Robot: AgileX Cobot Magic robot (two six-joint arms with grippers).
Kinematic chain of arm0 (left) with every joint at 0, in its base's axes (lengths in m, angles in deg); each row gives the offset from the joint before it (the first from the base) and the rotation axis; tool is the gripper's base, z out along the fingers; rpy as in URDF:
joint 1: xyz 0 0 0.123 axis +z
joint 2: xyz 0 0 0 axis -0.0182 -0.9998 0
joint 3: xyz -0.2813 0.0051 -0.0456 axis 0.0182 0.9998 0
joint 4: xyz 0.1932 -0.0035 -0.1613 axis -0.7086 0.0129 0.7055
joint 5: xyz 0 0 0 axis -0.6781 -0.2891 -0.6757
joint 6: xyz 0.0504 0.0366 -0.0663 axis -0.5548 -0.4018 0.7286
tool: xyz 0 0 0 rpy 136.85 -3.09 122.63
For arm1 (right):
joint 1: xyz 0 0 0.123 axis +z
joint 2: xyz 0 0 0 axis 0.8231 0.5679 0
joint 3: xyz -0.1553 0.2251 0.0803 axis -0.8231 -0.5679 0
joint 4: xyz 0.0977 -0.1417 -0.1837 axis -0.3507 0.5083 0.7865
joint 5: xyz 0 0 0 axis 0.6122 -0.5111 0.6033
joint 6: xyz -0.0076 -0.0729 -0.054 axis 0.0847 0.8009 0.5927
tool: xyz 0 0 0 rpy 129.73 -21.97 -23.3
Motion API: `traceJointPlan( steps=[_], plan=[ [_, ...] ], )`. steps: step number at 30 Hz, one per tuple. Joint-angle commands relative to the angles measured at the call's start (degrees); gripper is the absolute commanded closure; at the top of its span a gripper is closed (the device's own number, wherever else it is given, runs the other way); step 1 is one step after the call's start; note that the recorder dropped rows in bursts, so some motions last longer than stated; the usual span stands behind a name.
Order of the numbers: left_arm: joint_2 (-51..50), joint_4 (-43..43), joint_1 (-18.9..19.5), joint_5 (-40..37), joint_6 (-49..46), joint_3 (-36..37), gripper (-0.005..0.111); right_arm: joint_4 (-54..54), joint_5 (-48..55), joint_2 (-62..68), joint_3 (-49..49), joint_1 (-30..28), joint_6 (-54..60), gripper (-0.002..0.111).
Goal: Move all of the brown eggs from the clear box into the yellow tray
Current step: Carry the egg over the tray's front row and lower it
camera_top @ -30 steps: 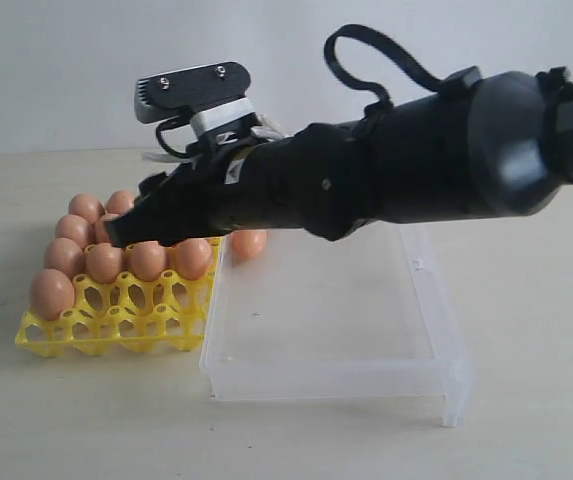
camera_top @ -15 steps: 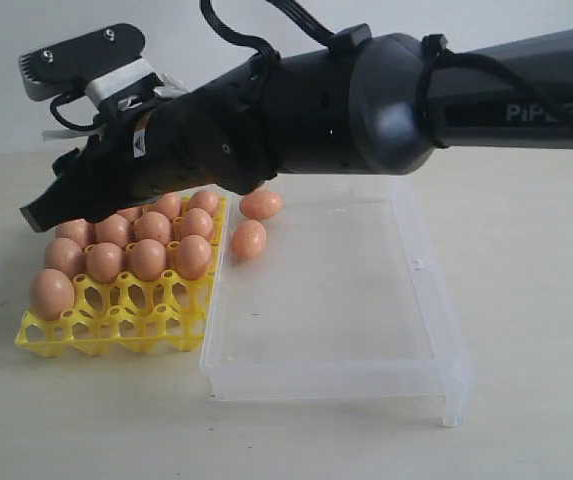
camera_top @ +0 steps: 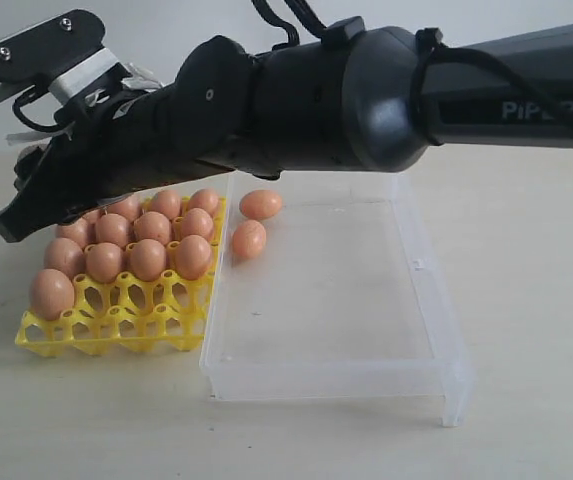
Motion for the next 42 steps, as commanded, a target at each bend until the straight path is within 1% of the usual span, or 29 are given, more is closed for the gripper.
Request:
traceJointPlan(
  steps=[1,5,8,12,15,18,19,21,23,24,25,26,30,33,36,37,39,42],
  plan=[
    [0.32,0.08,-0.25,0.35,0.02,-0.23,0.107,-3.91,-0.86,1.72,0.62,0.01,0.34,0.108],
    [0.32,0.08,-0.25,0.35,0.02,-0.23,0.107,-9.62,-3.64,6.88,0.62,-0.14,3.39,0.108],
    [0.32,0.08,-0.25,0.35,0.02,-0.23,0.107,-15.97,-8.2,11.11,0.62,-0.14,5.05,0.108],
    [0.32,0.08,-0.25,0.35,0.02,-0.23,0.107,-16.96,-12.24,13.0,0.62,0.09,4.91,0.108],
    [0.32,0.08,-0.25,0.35,0.02,-0.23,0.107,-16.96,-11.51,13.0,0.62,0.09,4.66,0.108],
    [0.32,0.08,-0.25,0.35,0.02,-0.23,0.107,-17.5,-5.97,13.0,0.89,0.09,7.2,0.108],
    [0.32,0.08,-0.25,0.35,0.02,-0.23,0.107,-19.38,-4.23,13.0,0.89,0.09,9.96,0.108],
    [0.32,0.08,-0.25,0.35,0.02,-0.23,0.107,-27.4,-2.88,13.0,0.89,-0.23,20.28,0.108],
    [0.32,0.08,-0.25,0.35,0.02,-0.23,0.107,-43.32,-0.97,13.0,0.89,-0.38,37.12,0.108],
    [0.32,0.08,-0.25,0.35,0.02,-0.23,0.107,-49.28,-0.01,13.0,0.89,-0.38,43.56,0.108],
    [0.32,0.08,-0.25,0.35,0.02,-0.23,0.107,-54.69,0.87,13.0,0.89,-0.38,49.14,0.108],
    [0.32,0.08,-0.25,0.35,0.02,-0.23,0.107,-56.84,1.66,13.0,0.89,-0.38,50.96,0.108],
    [0.32,0.08,-0.25,0.35,0.02,-0.23,0.107,-56.84,1.02,13.0,0.89,-1.0,49.16,0.108],
    [0.32,0.08,-0.25,0.35,0.02,-0.23,0.107,-59.12,-0.14,13.0,0.89,-1.24,49.14,0.108],
    [0.32,0.08,-0.25,0.35,0.02,-0.23,0.107,-60.33,0.51,13.0,0.89,-1.39,51.3,0.108],
    [0.32,0.08,-0.25,0.35,0.02,-0.23,0.107,-60.33,0.63,13.0,0.89,-1.53,54.91,0.108],
    [0.32,0.08,-0.25,0.35,0.02,-0.23,0.107,-60.33,1.49,13.0,0.89,-1.72,58.02,0.108],
    [0.32,0.08,-0.25,0.35,0.02,-0.23,0.107,-60.33,1.77,13.0,0.89,-1.72,59.73,0.108]
  ],
)
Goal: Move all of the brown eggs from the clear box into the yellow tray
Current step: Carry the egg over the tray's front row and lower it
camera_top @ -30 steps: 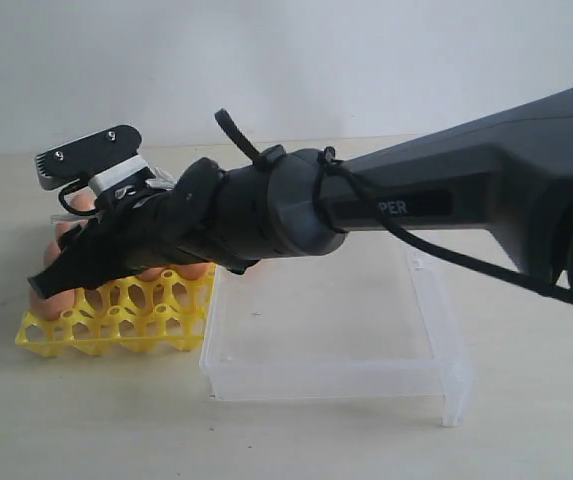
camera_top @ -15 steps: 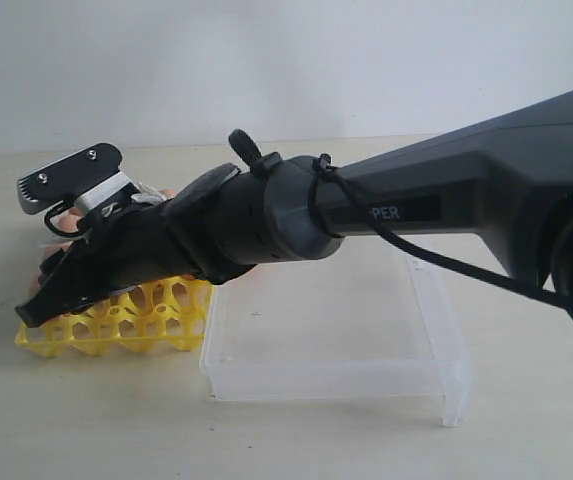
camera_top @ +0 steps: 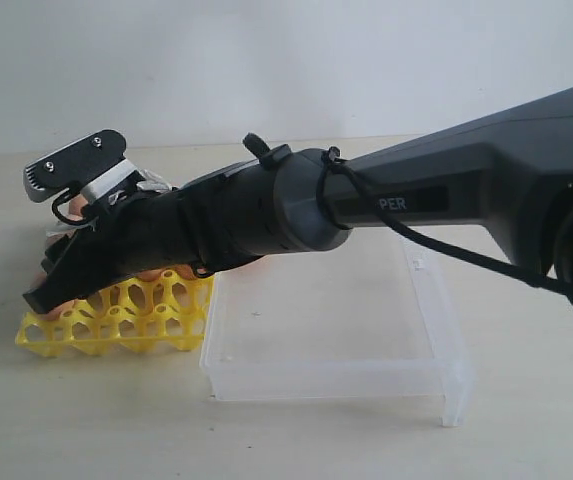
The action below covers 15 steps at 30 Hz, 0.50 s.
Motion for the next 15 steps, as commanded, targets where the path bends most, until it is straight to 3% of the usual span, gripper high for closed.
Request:
traceJointPlan(
  steps=[1,12,14,15],
  plan=[
    [0.32,0.08,-0.25,0.35,0.02,-0.23,0.107,-0.31,1.84,-0.26,0.34,-0.47,5.0,0.108],
    [0.32,0.08,-0.25,0.35,0.02,-0.23,0.107,-0.31,3.59,-0.26,0.34,-0.47,5.23,0.108],
    [0.32,0.08,-0.25,0.35,0.02,-0.23,0.107,0.1,3.37,-0.26,0.34,-0.62,0.52,0.108],
    [0.32,0.08,-0.25,0.35,0.02,-0.23,0.107,5.75,3.22,-0.26,0.51,-0.62,-4.8,0.108]
  ],
)
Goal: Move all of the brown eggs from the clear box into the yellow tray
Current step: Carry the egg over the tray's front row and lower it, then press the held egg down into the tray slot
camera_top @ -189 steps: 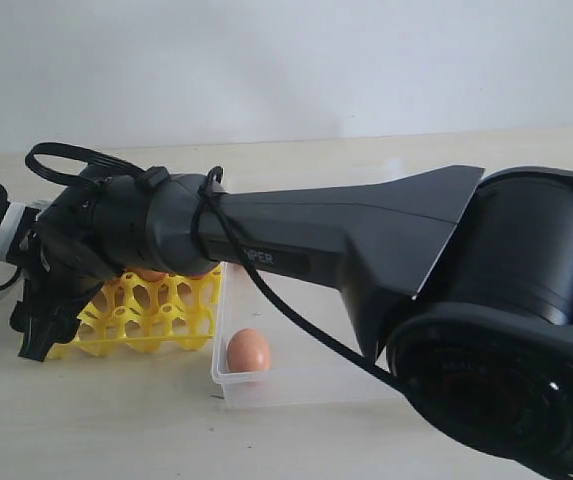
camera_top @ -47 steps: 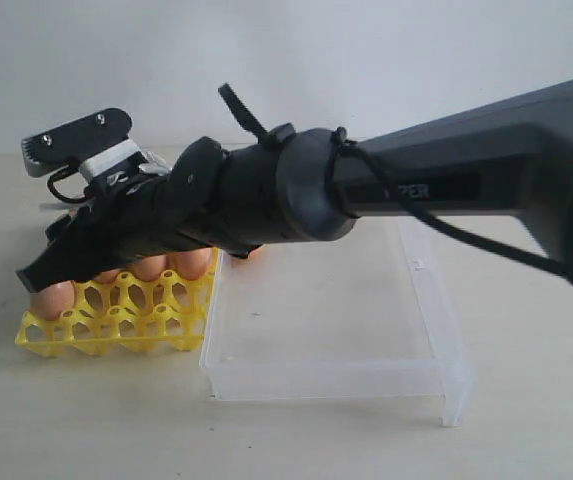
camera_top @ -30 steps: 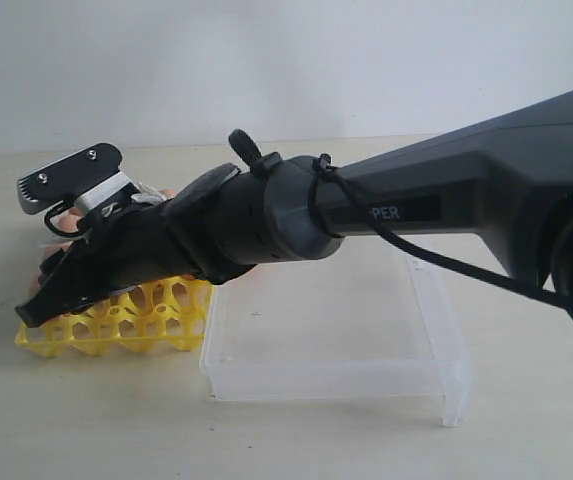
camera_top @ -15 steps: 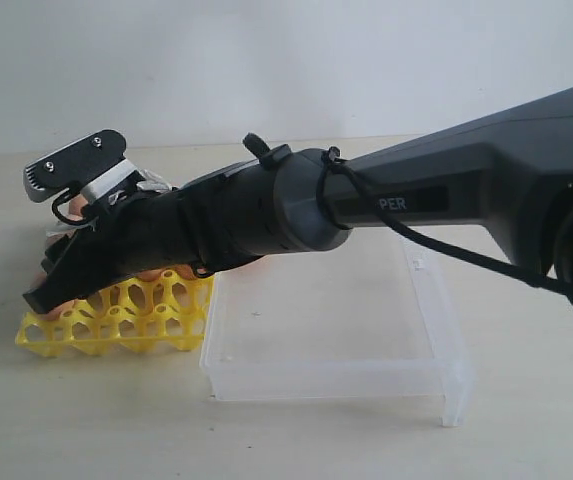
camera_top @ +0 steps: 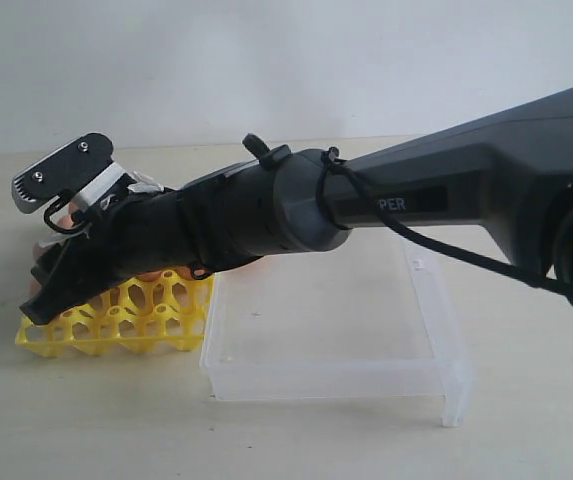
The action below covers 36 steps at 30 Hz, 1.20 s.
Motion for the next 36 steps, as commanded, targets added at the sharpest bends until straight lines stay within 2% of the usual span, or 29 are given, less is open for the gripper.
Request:
traceJointPlan(
  steps=[1,4,6,8,10,12,15,17,21,30,36],
  plan=[
    [0.32,0.08,-0.25,0.35,0.02,-0.23,0.107,15.7,0.16,-0.26,1.04,-0.62,-18.69,0.108],
    [0.32,0.08,-0.25,0.35,0.02,-0.23,0.107,45.37,-4.59,-0.26,2.2,-0.47,-48.61,0.108],
    [0.32,0.08,-0.25,0.35,0.02,-0.23,0.107,58.81,-8.49,-0.26,2.2,0.17,-64.83,0.108],
    [0.32,0.08,-0.25,0.35,0.02,-0.23,0.107,62.82,-9.01,-0.26,2.2,0.02,-71.26,0.108],
    [0.32,0.08,-0.25,0.35,0.02,-0.23,0.107,65.1,-9.01,-0.26,2.2,0.02,-71.36,0.108],
    [0.32,0.08,-0.25,0.35,0.02,-0.23,0.107,76.33,-9.67,-0.26,2.2,0.54,-81.06,0.108],
    [0.32,0.08,-0.25,0.35,0.02,-0.23,0.107,106.84,-10.51,-0.26,2.2,1.13,-113.71,0.108],
    [0.32,0.08,-0.25,0.35,0.02,-0.23,0.107,117.87,-12.27,-0.26,2.04,0.77,-128.21,0.108],
    [0.32,0.08,-0.25,0.35,0.02,-0.23,0.107,129.23,-14.62,-0.26,2.04,-0.02,-139.21,0.108],
    [0.32,0.08,-0.25,0.35,0.02,-0.23,0.107,131.77,-14.62,-0.26,1.9,-0.02,-141.83,0.108],
    [0.32,0.08,-0.25,0.35,0.02,-0.23,0.107,146.24,-25.92,1.25,-0.43,0.11,-160.5,0.108]
  ],
)
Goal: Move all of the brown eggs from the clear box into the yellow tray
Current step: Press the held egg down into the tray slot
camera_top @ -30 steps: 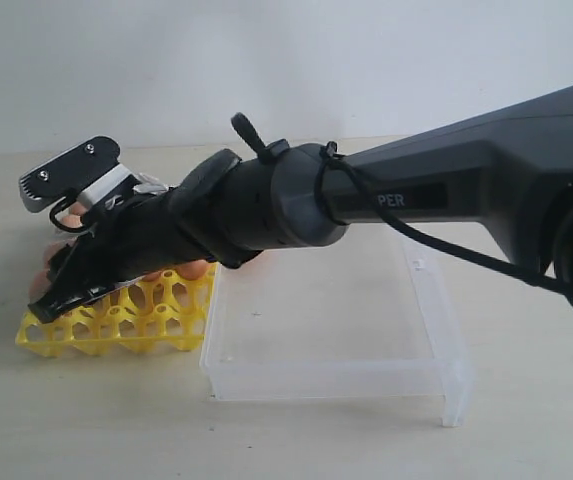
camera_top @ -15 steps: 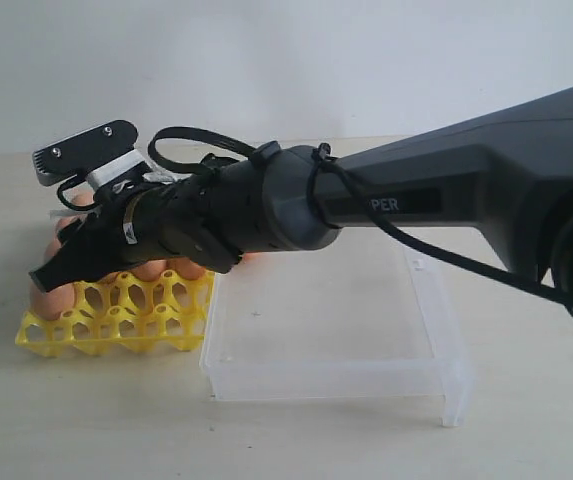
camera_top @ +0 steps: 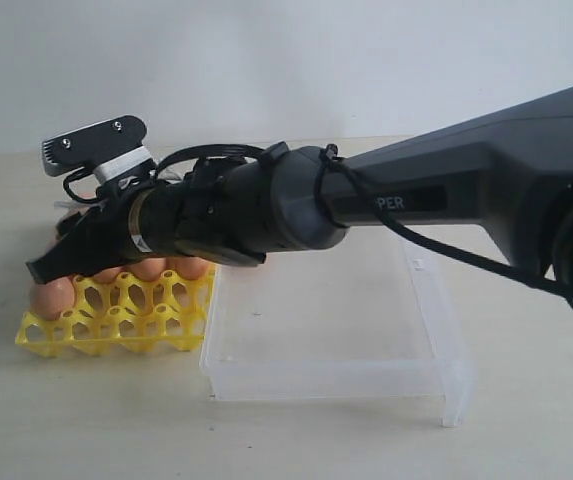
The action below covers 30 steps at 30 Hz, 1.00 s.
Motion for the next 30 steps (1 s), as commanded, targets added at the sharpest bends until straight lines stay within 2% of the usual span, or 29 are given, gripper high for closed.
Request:
traceJointPlan(
  steps=[1,30],
  plan=[
    [0.32,0.08,-0.25,0.35,0.02,-0.23,0.107,10.16,-10.44,1.62,-0.96,-0.04,-12.21,0.108],
    [0.32,0.08,-0.25,0.35,0.02,-0.23,0.107,12.8,-14.58,5.49,-0.96,-2.67,-9.37,0.108]
  ],
)
